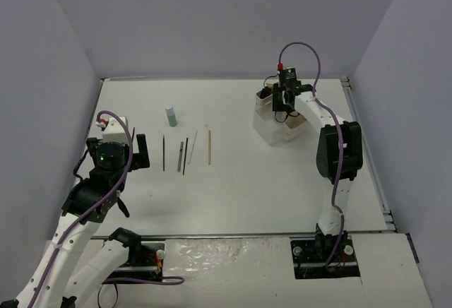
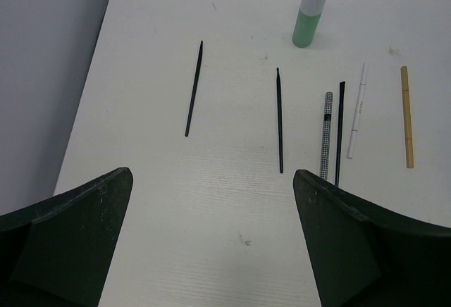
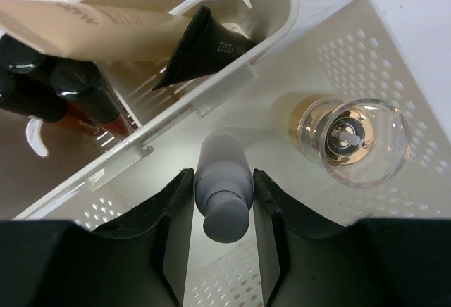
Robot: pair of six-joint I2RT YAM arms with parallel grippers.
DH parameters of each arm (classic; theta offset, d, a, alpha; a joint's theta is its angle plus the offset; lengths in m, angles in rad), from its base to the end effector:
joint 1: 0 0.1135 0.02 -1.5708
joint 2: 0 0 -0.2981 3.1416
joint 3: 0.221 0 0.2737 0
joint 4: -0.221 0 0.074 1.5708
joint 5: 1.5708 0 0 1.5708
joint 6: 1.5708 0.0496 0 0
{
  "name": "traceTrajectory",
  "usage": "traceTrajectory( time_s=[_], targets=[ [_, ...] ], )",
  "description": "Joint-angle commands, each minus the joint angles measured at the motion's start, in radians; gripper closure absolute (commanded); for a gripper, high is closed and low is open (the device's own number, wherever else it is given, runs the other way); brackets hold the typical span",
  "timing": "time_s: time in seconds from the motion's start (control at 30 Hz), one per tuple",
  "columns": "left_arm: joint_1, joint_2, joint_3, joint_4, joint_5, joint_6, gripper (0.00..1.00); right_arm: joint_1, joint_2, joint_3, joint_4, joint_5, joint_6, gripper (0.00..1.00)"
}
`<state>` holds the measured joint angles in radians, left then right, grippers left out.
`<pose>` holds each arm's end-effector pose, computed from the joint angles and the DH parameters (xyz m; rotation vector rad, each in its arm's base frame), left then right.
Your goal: Organize the makeup
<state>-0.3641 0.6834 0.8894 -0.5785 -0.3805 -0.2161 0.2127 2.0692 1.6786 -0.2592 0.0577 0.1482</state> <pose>0.1465 -0.0361 0.3714 -0.1087 1.9125 -0.0205 0.5193 0.1092 0.2544 -0.0398 2.2223 0.1348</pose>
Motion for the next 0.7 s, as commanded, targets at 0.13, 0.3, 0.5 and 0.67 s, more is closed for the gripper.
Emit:
traceTrajectory(
  time_s=[0.13, 0.3, 0.5, 0.67],
  targets=[
    [0.014, 0.011, 0.014, 0.052, 0.018, 0.004, 0.03, 0.001, 0.006, 0.070, 0.011, 0.056, -0.025, 0.98],
    [0.016, 0.015, 0.014, 0.054, 0.023, 0.003, 0.03, 0.001, 0.011, 0.070, 0.007, 0.044, -0.025, 0.82],
    [0.020, 0.015, 0.013, 0.052, 0.026, 0.004, 0.03, 0.001, 0.009, 0.072, 0.002, 0.029, -0.027, 0.69],
    [0.024, 0.015, 0.013, 0.054, 0.027, 0.003, 0.03, 0.001, 0.001, 0.077, 0.000, 0.026, -0.027, 0.62]
  ],
)
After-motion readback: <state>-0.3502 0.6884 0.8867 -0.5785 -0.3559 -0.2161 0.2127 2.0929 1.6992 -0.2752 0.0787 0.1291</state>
